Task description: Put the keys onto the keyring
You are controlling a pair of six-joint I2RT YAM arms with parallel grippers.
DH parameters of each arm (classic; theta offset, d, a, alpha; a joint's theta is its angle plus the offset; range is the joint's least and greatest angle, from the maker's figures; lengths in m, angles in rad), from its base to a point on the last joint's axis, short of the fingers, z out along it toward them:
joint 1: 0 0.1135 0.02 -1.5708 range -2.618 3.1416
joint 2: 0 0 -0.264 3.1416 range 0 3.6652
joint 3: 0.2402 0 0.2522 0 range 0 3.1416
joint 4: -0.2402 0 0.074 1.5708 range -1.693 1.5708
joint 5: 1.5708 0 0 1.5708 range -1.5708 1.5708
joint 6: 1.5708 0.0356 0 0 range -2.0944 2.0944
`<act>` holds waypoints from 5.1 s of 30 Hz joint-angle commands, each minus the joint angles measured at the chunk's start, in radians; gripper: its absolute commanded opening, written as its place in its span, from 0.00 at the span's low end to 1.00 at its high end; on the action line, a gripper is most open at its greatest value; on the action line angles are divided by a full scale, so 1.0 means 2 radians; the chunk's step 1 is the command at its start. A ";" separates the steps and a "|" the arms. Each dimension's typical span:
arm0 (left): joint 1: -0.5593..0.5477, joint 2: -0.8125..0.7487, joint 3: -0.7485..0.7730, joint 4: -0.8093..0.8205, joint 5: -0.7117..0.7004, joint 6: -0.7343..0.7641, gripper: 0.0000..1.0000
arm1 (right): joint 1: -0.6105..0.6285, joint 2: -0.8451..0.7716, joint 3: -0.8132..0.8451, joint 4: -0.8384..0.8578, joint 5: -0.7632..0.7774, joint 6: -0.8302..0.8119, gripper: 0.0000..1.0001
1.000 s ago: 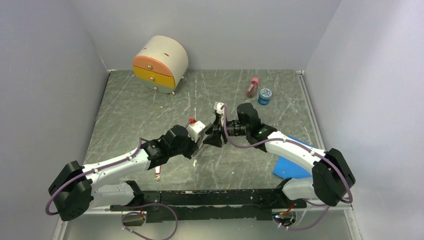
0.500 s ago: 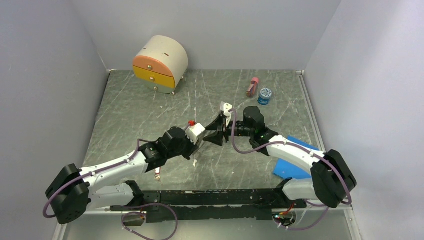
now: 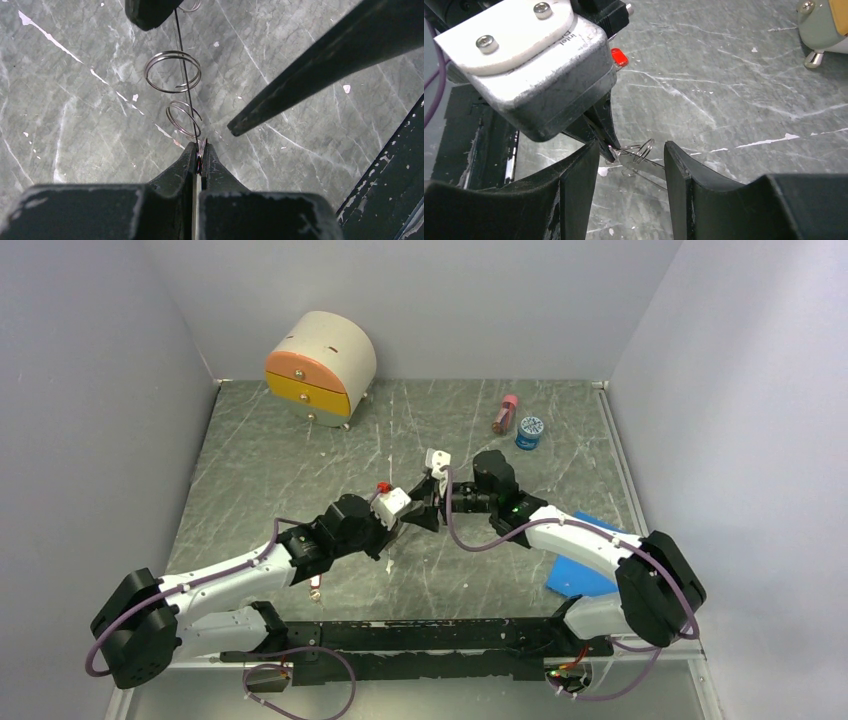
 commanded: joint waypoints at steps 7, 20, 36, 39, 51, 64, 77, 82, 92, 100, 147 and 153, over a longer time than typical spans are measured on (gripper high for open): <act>0.000 -0.012 0.006 0.036 0.006 0.007 0.03 | 0.034 0.012 0.043 -0.105 0.067 -0.107 0.44; 0.000 -0.005 0.006 0.043 0.001 -0.006 0.02 | 0.037 0.000 0.035 -0.101 0.066 -0.111 0.20; 0.018 -0.023 0.011 0.046 0.041 -0.003 0.35 | 0.014 -0.007 0.022 -0.081 0.029 -0.077 0.00; 0.055 -0.025 0.022 0.052 0.131 -0.004 0.46 | -0.006 -0.014 0.009 -0.058 -0.014 -0.060 0.00; 0.167 -0.042 -0.067 0.301 0.387 -0.034 0.54 | -0.033 -0.038 0.007 -0.069 -0.140 -0.105 0.00; 0.161 -0.023 -0.107 0.411 0.428 0.037 0.45 | -0.033 -0.028 0.014 -0.040 -0.177 -0.084 0.00; 0.142 0.018 -0.096 0.439 0.423 0.024 0.31 | -0.033 -0.022 0.012 -0.025 -0.176 -0.069 0.00; 0.139 0.012 -0.099 0.435 0.403 0.023 0.30 | -0.033 -0.019 0.012 -0.024 -0.172 -0.066 0.00; 0.139 -0.015 -0.102 0.396 0.364 0.032 0.04 | -0.033 -0.022 0.011 -0.020 -0.160 -0.061 0.00; 0.139 -0.058 -0.048 0.217 0.333 0.073 0.02 | -0.033 -0.047 -0.007 -0.013 -0.109 -0.061 0.45; 0.082 0.077 0.262 -0.345 0.185 0.213 0.03 | 0.015 0.085 -0.021 0.190 -0.115 0.026 0.35; 0.081 0.070 0.250 -0.332 0.184 0.211 0.03 | 0.017 0.095 -0.036 0.219 -0.110 0.034 0.34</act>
